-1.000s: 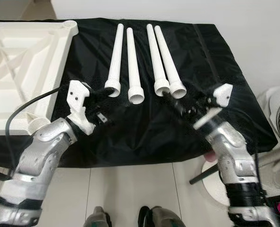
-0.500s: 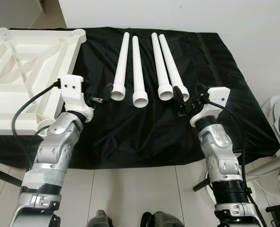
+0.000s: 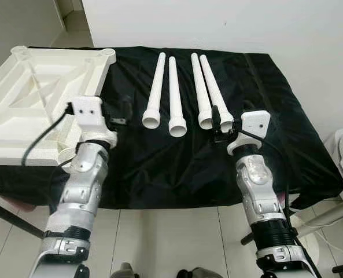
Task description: Building children table
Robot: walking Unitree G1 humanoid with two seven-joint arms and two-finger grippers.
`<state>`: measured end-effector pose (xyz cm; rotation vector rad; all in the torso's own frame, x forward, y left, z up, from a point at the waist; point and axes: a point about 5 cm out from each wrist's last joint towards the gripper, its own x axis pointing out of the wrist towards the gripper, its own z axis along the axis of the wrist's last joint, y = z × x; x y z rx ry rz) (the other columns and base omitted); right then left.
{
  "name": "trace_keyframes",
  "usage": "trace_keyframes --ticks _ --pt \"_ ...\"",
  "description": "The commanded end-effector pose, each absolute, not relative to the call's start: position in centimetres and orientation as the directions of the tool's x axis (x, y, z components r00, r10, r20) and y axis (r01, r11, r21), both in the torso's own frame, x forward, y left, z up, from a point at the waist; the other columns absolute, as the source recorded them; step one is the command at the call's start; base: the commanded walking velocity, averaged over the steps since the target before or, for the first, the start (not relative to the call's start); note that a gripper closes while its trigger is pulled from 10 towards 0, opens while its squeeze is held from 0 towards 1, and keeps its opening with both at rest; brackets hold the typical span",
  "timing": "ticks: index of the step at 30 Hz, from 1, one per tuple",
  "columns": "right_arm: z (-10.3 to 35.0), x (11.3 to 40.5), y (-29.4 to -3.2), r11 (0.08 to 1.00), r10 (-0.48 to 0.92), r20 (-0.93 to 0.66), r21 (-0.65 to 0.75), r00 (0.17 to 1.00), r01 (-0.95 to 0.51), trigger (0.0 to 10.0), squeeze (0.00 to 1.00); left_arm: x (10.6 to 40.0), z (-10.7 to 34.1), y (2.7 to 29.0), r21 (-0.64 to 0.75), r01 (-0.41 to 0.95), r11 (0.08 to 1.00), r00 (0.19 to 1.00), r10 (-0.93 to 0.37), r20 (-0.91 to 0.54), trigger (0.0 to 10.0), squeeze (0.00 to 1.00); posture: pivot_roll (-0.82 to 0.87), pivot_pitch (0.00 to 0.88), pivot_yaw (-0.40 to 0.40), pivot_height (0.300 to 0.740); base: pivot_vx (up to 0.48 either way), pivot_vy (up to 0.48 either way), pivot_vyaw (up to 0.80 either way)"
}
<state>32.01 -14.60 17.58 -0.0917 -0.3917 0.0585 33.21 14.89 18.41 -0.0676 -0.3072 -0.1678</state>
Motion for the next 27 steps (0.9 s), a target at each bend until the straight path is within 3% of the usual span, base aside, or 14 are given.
trace_keyframes --ticks 1,7,18,27 --pt "17.2 31.9 -14.5 0.993 0.073 0.362 -0.114 0.929 -0.034 10.0 0.00 33.0 18.0 14.7 -0.005 0.194 0.981 0.936 -0.184 0.300 10.0 0.00 -0.07 0.018 -0.010 0.740 0.000 0.000 0.00" --pt "17.4 32.0 -14.0 0.990 0.095 0.376 -0.129 0.922 -0.050 10.0 0.00 33.3 18.4 15.6 -0.005 0.168 0.986 0.941 -0.158 0.300 10.0 0.00 -0.07 0.060 -0.006 0.740 0.000 0.000 0.00" --pt "17.6 32.3 -13.2 0.994 0.080 0.402 -0.102 0.912 -0.042 10.0 0.00 33.0 18.1 17.2 0.005 0.098 0.995 0.952 -0.095 0.291 10.0 0.00 -0.05 0.092 0.000 0.740 0.000 0.421 0.00" --pt "17.3 32.3 -13.2 0.991 0.092 0.391 -0.122 0.916 -0.047 10.0 0.00 32.9 18.4 16.9 0.015 0.111 0.994 0.946 -0.110 0.304 10.0 0.00 -0.05 0.082 -0.006 0.740 0.000 0.480 0.00"
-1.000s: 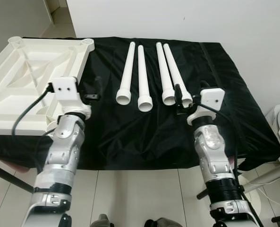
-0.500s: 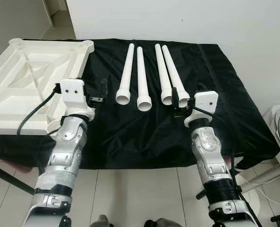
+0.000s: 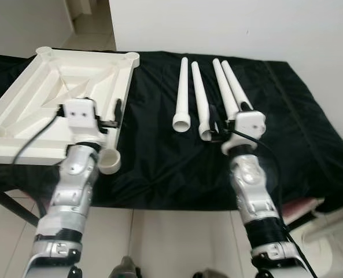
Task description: Building children table
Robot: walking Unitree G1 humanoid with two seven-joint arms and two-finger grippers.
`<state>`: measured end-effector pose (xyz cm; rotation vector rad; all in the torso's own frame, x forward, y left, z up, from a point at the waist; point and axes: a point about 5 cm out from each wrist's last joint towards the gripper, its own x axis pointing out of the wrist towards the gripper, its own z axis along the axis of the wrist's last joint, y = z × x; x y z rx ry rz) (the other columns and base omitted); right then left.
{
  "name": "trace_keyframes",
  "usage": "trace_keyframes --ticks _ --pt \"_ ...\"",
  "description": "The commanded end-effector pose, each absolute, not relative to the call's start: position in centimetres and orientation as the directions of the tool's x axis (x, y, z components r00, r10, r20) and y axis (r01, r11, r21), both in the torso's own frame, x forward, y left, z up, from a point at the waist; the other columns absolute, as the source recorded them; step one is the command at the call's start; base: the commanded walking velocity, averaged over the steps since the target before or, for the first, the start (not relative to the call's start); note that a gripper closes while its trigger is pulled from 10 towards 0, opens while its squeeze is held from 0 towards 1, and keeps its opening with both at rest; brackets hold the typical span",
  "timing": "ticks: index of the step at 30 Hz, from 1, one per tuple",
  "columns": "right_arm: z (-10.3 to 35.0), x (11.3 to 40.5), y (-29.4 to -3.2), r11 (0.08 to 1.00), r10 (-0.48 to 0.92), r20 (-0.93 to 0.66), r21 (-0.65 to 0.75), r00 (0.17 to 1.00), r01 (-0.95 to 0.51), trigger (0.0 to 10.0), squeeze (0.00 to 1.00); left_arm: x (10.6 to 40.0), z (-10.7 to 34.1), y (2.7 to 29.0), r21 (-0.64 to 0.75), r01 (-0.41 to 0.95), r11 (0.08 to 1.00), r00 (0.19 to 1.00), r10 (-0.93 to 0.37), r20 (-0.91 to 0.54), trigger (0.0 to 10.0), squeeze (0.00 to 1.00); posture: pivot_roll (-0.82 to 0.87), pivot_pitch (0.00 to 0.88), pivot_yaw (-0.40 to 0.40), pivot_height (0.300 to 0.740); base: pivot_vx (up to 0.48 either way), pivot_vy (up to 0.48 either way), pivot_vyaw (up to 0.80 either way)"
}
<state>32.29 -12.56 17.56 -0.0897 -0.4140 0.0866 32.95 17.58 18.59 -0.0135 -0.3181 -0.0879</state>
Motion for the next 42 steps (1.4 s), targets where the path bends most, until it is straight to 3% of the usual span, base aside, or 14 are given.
trace_keyframes --ticks 1,13,22,26,33,35,36,42 --pt "17.3 32.3 -13.2 0.991 0.094 0.392 -0.127 0.915 -0.047 10.0 0.00 32.9 18.5 16.8 0.016 0.117 0.993 0.944 -0.116 0.308 10.0 0.00 -0.05 0.082 -0.006 0.740 0.000 0.480 0.00" --pt "17.9 32.9 -12.5 0.988 0.114 0.399 -0.140 0.910 -0.062 10.0 0.00 33.0 18.4 15.9 0.069 0.201 0.977 0.931 -0.212 0.298 10.0 0.00 -0.10 0.103 -0.044 0.740 0.000 0.114 0.00" --pt "18.4 33.3 -12.8 0.987 0.112 0.403 -0.147 0.908 -0.057 10.0 0.00 33.9 19.4 16.3 0.040 0.150 0.988 0.934 -0.155 0.322 10.0 0.00 -0.09 0.108 -0.038 0.740 0.000 0.000 -0.53" --pt "18.4 33.4 -12.9 0.986 0.113 0.410 -0.155 0.905 -0.053 10.0 0.00 34.3 20.5 16.3 0.017 0.121 0.992 0.930 -0.119 0.348 10.0 0.00 -0.07 0.098 -0.026 0.740 0.000 0.000 -0.80" --pt "18.1 33.0 -12.8 0.983 0.142 0.411 -0.163 0.901 -0.080 10.0 0.00 34.4 20.9 16.5 0.012 0.093 0.996 0.936 -0.091 0.340 10.0 0.00 -0.05 0.086 -0.007 0.740 0.000 0.000 0.00" --pt "18.0 32.8 -12.9 0.976 0.166 0.410 -0.197 0.897 -0.091 10.0 0.00 34.3 21.1 16.6 0.023 0.092 0.996 0.936 -0.094 0.340 10.0 0.00 -0.05 0.073 0.018 0.740 0.000 0.000 0.00" --pt "18.1 32.8 -13.3 0.971 0.178 0.412 -0.222 0.894 -0.091 10.0 0.00 34.2 21.3 17.0 0.033 0.089 0.995 0.937 -0.095 0.336 10.0 0.00 -0.04 0.061 0.071 0.740 0.000 0.000 0.00" --pt "18.9 33.2 -14.6 0.976 0.140 0.440 -0.210 0.887 -0.049 10.0 0.00 34.0 21.3 17.6 0.059 0.117 0.991 0.936 -0.131 0.327 10.0 0.00 -0.05 0.069 0.083 0.740 0.000 0.000 0.00"
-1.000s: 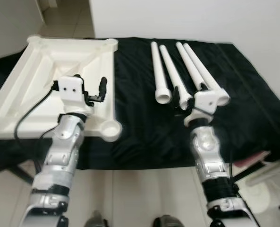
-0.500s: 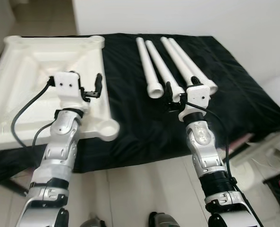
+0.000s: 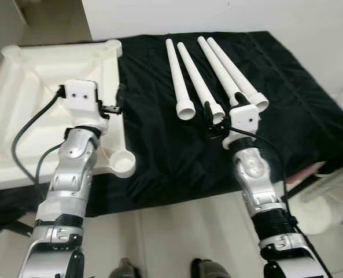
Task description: Building children table
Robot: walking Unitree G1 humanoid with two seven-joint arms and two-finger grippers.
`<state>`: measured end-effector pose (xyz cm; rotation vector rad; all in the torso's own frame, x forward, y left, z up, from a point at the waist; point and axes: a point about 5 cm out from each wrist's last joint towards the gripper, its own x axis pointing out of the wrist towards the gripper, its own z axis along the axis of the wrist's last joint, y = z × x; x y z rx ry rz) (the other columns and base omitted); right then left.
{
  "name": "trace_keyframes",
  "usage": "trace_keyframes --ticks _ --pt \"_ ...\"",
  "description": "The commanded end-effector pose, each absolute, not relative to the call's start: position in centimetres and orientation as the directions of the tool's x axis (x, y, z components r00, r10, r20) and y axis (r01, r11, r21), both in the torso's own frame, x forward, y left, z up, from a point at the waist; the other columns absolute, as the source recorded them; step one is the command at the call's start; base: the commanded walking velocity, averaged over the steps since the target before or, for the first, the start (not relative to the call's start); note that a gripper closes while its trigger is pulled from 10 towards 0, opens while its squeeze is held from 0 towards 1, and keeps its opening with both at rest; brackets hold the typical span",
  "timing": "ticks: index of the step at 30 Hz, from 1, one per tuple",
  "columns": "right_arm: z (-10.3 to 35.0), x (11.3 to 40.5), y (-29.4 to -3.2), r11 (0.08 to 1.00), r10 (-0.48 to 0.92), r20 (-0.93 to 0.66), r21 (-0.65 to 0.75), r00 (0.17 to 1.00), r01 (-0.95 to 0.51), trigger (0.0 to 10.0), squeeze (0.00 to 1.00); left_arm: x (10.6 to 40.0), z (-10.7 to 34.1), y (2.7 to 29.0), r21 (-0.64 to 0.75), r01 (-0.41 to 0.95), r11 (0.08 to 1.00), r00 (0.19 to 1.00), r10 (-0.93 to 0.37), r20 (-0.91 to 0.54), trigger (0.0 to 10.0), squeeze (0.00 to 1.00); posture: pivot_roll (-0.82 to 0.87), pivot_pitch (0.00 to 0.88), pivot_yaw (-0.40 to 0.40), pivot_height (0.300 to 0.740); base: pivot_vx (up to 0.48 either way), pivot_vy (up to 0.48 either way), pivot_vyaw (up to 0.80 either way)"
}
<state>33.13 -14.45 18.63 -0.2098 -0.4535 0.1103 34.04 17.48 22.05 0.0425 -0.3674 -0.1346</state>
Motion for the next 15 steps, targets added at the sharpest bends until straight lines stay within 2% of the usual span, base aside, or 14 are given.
trace_keyframes --ticks 1,8,13,15 --pt "18.88 33.19 -14.66 0.977 0.129 0.441 -0.211 0.888 -0.037 10.0 0.00 33.96 21.09 17.51 0.069 0.125 0.990 0.936 -0.141 0.324 10.0 0.00 -0.05 0.070 0.067 0.740 0.000 0.000 0.00" --pt "18.22 32.98 -14.24 0.985 0.083 0.422 -0.173 0.903 -0.010 10.0 0.00 33.76 20.59 17.47 0.072 0.146 0.987 0.932 -0.162 0.325 10.0 0.00 -0.04 0.075 0.017 0.740 0.000 0.000 0.00" --pt "18.20 32.84 -14.14 0.986 0.077 0.420 -0.165 0.904 -0.007 10.0 0.00 33.55 20.22 17.65 0.061 0.130 0.990 0.938 -0.143 0.316 10.0 0.00 -0.04 0.075 0.010 0.740 0.000 0.000 0.00" --pt "18.22 32.84 -14.26 0.986 0.077 0.419 -0.167 0.905 -0.006 10.0 0.00 33.51 20.21 17.61 0.057 0.128 0.990 0.938 -0.140 0.317 10.0 0.00 -0.04 0.073 0.005 0.740 0.244 0.000 0.00"
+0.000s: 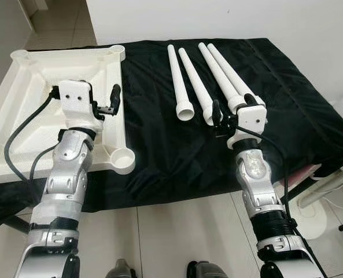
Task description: Building children table
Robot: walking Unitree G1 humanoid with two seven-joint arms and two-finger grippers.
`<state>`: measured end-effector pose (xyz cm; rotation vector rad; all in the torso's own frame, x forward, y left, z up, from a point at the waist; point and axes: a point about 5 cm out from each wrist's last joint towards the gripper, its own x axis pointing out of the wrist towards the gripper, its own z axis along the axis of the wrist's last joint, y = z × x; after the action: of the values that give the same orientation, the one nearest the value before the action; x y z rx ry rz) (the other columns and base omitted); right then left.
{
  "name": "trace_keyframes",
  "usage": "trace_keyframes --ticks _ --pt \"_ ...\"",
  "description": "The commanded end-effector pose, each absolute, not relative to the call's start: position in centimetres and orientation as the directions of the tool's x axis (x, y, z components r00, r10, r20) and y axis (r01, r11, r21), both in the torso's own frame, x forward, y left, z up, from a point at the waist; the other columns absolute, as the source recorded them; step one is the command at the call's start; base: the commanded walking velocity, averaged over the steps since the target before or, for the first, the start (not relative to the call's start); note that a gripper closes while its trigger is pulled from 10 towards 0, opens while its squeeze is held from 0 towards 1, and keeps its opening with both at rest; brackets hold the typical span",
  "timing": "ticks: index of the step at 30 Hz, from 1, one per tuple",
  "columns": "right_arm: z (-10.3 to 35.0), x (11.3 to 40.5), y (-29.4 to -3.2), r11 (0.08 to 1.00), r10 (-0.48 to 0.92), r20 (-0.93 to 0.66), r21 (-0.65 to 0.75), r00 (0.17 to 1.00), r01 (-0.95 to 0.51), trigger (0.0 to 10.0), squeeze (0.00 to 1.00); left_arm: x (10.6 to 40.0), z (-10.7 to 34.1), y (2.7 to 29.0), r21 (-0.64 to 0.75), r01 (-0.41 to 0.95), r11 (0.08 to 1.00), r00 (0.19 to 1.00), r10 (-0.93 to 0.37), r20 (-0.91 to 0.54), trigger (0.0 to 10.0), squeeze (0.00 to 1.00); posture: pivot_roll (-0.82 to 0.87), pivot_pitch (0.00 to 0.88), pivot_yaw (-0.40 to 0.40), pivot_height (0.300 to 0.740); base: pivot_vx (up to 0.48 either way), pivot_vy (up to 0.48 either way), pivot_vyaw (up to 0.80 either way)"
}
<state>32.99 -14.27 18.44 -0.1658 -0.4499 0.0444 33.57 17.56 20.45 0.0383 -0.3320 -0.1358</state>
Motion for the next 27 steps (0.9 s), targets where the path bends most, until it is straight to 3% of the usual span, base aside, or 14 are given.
trace_keyframes --ticks 1,27 --pt "18.24 32.86 -14.37 0.985 0.078 0.419 -0.170 0.905 -0.006 10.0 0.00 33.48 20.19 17.56 0.055 0.127 0.990 0.938 -0.138 0.317 10.0 0.00 -0.04 0.073 0.005 0.740 0.255 0.000 0.00" --pt "17.67 32.85 -15.24 0.974 0.103 0.389 -0.227 0.916 -0.013 10.0 0.00 33.33 20.17 17.61 0.037 0.104 0.994 0.935 -0.111 0.337 10.0 0.00 -0.03 0.027 -0.021 0.740 0.236 0.000 0.00"
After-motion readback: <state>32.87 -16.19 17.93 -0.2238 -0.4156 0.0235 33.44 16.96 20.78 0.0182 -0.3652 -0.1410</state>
